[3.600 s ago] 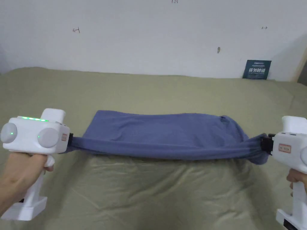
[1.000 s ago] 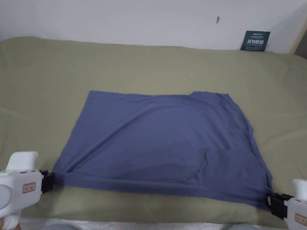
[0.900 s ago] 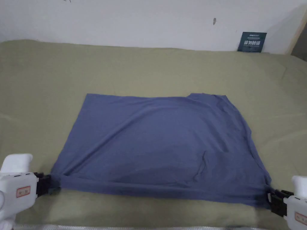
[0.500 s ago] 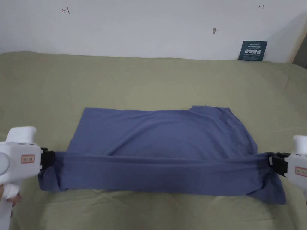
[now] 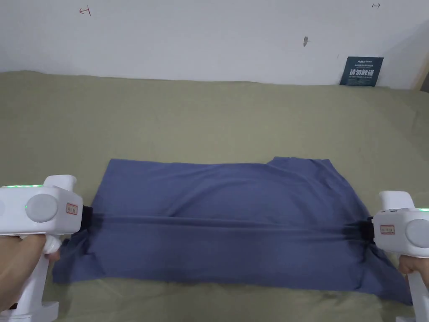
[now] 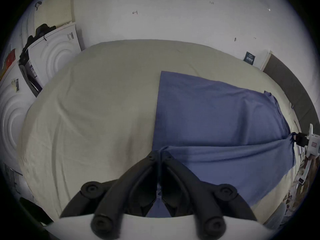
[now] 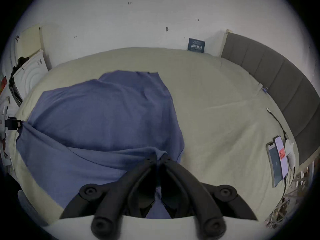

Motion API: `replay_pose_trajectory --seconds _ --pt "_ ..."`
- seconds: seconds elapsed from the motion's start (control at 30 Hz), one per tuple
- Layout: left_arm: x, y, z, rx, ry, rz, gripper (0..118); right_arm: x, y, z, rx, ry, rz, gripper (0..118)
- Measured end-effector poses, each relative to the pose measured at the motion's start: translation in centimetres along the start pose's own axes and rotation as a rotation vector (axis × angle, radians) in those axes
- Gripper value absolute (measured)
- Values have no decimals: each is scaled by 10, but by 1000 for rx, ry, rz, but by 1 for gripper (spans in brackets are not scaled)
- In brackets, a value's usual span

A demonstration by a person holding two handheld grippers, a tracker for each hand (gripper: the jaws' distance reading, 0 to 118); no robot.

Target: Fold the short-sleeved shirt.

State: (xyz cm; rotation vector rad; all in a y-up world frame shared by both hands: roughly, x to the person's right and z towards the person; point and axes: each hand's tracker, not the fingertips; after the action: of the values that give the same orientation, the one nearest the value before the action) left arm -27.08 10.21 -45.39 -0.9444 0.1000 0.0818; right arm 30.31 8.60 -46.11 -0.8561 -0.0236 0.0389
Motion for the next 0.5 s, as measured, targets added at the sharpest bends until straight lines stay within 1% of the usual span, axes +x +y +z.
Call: replay_pose_trajectory --seconds 0.03,0.07,0.1,0.13,0.17,0.2,0.23,0.27,0.3,0.33,0.37,0.4,0.43,0.47,0.5 --pt "0 -2 -1 -3 -1 -3 4 2 -3 -1 -2 13 -16 5" --pt "0 -5 3 13 -8 -9 14 4 -6 2 6 34 -60 7" --pt "-1 -7 5 28 -7 -14 43 6 -7 6 9 52 -83 20" --pt "-4 -10 8 31 -17 -10 98 15 -7 4 7 39 -102 65" --pt "-6 -14 12 23 -31 -10 118 19 -10 8 -3 41 -103 103" --pt "-7 -19 22 55 -29 -9 117 21 -14 16 25 49 -110 118" --pt "-14 -15 28 76 -16 -2 112 22 -22 30 95 48 -106 109" --pt "-17 -17 36 85 -2 -3 109 22 -23 44 85 27 -105 102" --pt "-19 -22 43 109 9 -13 105 24 -29 53 92 25 -105 99" --pt "-20 -26 51 131 32 -22 91 25 -36 62 105 23 -113 89" --pt "-20 -35 57 129 44 -30 68 26 -43 70 116 28 -118 74" --pt "-21 -40 62 134 45 -30 30 28 -43 74 120 27 -117 47" --pt "-24 -47 65 135 33 -23 0 29 -49 80 128 22 -112 0" --pt "-25 -52 67 129 26 4 0 28 -57 83 149 16 -95 0" --pt "-24 -59 71 109 5 13 0 29 -63 86 151 23 -106 0"
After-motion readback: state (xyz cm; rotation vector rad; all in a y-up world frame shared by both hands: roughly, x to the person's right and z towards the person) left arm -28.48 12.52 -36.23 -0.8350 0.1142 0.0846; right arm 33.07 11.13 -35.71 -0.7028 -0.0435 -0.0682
